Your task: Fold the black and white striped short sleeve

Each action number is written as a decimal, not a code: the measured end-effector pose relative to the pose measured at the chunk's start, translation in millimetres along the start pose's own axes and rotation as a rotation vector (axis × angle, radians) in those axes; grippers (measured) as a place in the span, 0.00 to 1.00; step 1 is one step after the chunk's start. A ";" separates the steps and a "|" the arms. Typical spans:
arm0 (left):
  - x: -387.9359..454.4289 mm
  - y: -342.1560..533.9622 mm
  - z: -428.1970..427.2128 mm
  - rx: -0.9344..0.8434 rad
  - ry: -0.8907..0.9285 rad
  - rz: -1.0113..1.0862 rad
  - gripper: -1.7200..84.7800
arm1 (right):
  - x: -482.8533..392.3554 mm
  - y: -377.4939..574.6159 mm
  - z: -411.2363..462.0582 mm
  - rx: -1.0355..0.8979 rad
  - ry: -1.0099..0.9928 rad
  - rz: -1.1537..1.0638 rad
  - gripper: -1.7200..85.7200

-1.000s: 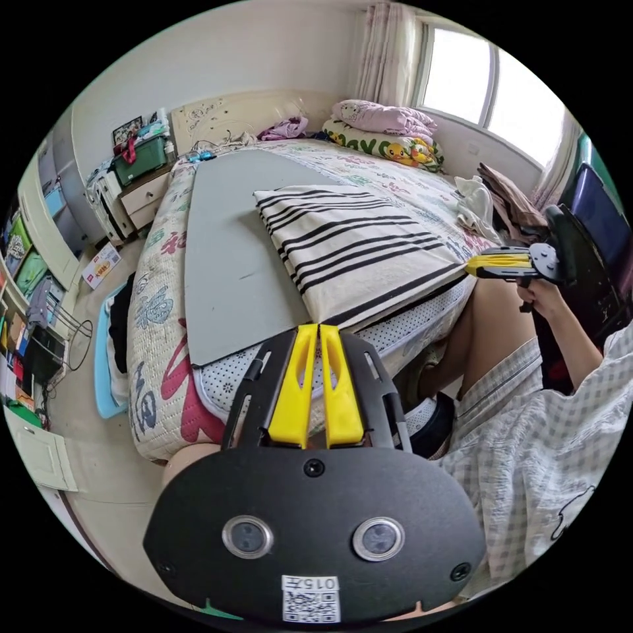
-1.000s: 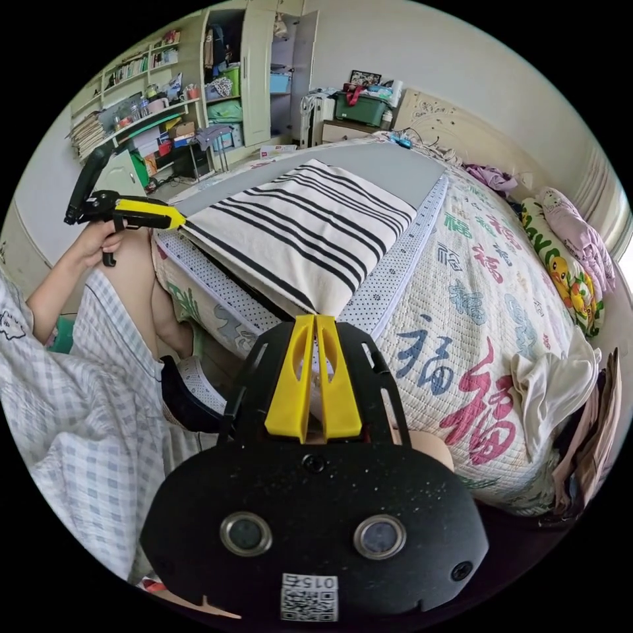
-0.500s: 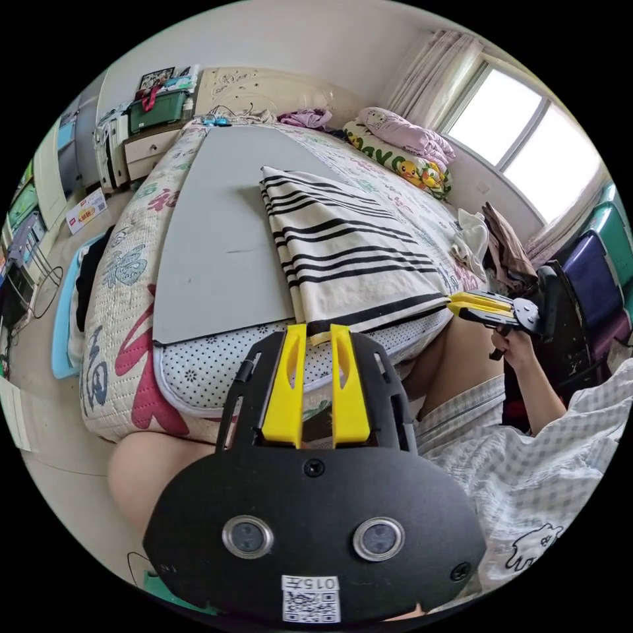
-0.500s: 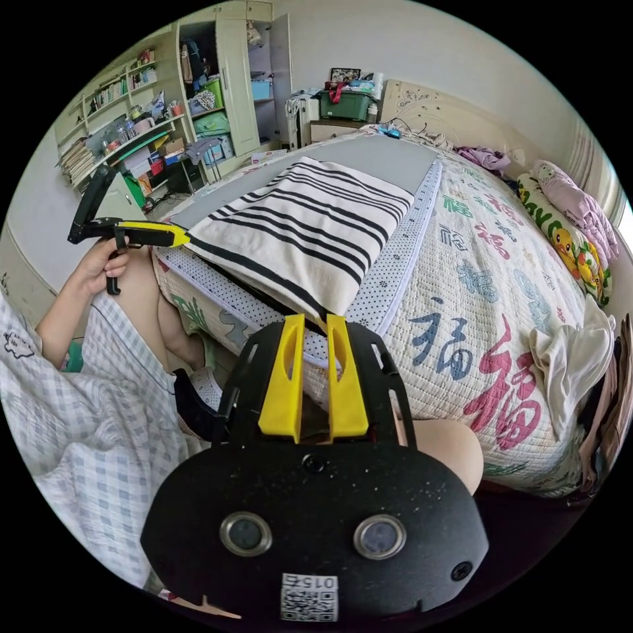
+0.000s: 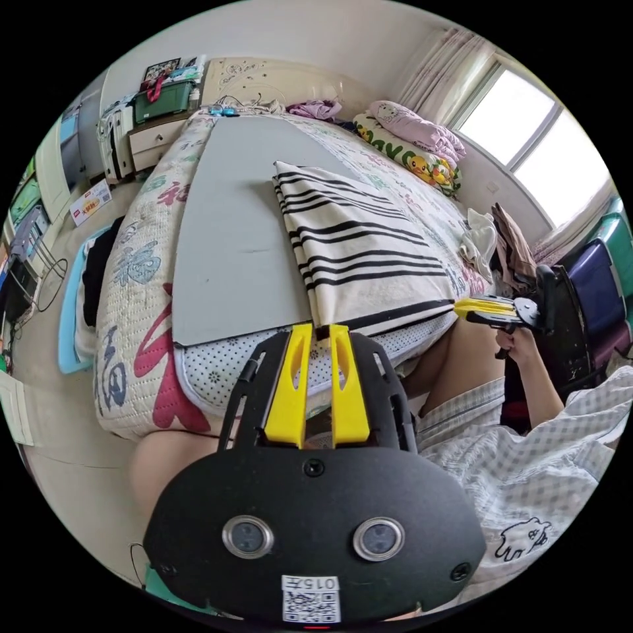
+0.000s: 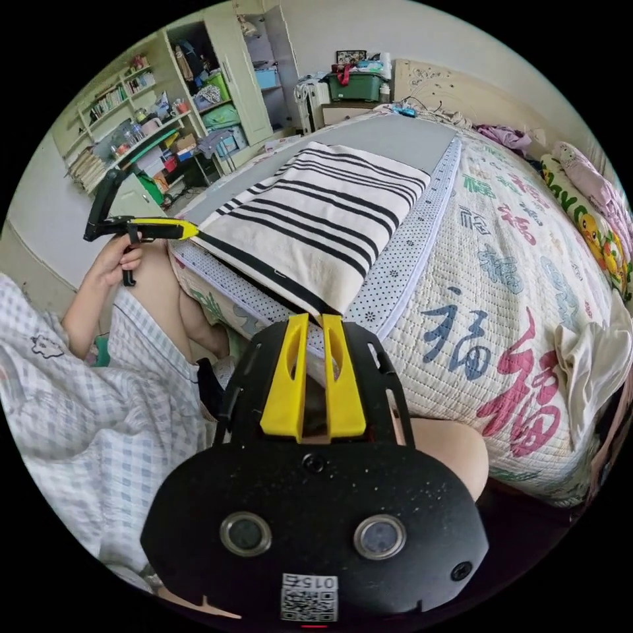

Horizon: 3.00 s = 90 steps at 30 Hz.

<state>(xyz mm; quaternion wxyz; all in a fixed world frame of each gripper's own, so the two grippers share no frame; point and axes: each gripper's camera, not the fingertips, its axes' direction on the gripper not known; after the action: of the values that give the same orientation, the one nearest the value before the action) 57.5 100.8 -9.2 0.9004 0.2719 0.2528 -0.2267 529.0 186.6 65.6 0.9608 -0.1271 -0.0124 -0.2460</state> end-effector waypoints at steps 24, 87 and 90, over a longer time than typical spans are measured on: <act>-189.1 -253.4 149.6 0.050 0.249 -0.095 0.21 | 157.2 -293.0 -131.1 0.145 -0.244 0.344 0.15; 34.9 -231.5 547.8 -0.005 0.491 -0.054 0.06 | 234.1 -325.5 -180.1 0.047 0.361 0.422 0.03; 46.3 -231.4 571.3 -0.052 0.409 -0.017 0.08 | 229.5 -318.0 -180.6 0.080 0.470 0.403 0.05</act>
<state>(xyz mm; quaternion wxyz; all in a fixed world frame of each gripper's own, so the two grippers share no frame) 156.5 -430.5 291.0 0.8350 0.2871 0.4384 -0.1676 572.4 -235.5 -13.6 0.9710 -0.0287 0.2260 -0.0723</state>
